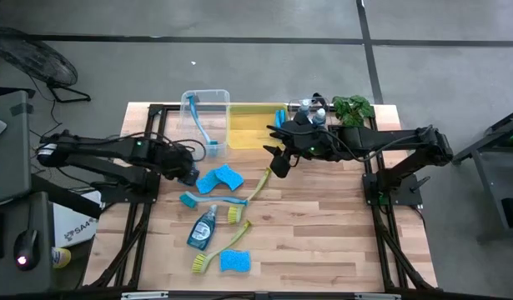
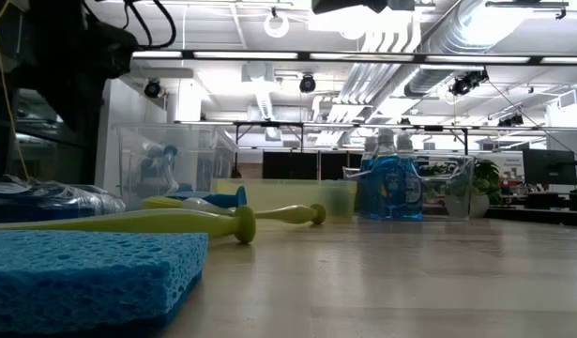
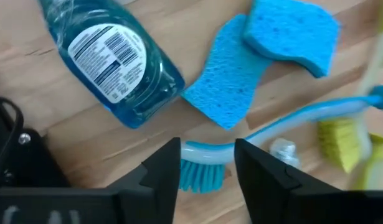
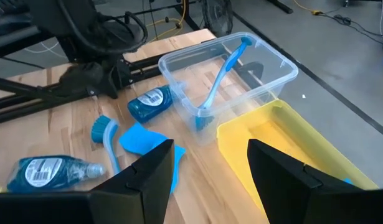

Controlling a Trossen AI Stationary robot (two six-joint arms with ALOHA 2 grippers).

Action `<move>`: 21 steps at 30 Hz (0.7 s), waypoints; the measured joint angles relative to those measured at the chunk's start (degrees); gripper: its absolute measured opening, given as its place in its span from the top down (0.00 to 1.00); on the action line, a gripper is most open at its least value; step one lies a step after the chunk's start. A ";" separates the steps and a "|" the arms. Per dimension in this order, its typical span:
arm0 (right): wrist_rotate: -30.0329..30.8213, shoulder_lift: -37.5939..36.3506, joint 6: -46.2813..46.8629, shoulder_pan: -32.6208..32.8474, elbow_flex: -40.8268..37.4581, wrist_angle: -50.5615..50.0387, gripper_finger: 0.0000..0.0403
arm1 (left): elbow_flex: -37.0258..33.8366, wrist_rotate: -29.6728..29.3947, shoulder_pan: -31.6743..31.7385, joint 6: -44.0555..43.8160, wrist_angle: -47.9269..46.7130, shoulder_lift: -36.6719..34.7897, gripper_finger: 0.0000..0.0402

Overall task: Pick & Place Kitchen Sink Supplies
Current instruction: Put the blue dishwasher liquid into the transparent bin

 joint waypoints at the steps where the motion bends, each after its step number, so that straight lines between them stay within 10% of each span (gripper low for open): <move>1: -0.29 0.00 0.00 0.00 0.00 -0.27 0.51 | 0.00 -0.81 -0.66 -1.68 0.01 1.02 0.60; 12: -3.93 0.00 -0.36 0.00 0.00 -2.66 0.51 | 0.00 -7.69 -1.53 -22.15 -2.40 9.51 0.16; 21: -7.38 0.00 -2.92 0.00 0.00 -2.72 0.51 | -0.02 -11.34 -1.53 -28.67 -2.85 17.33 0.03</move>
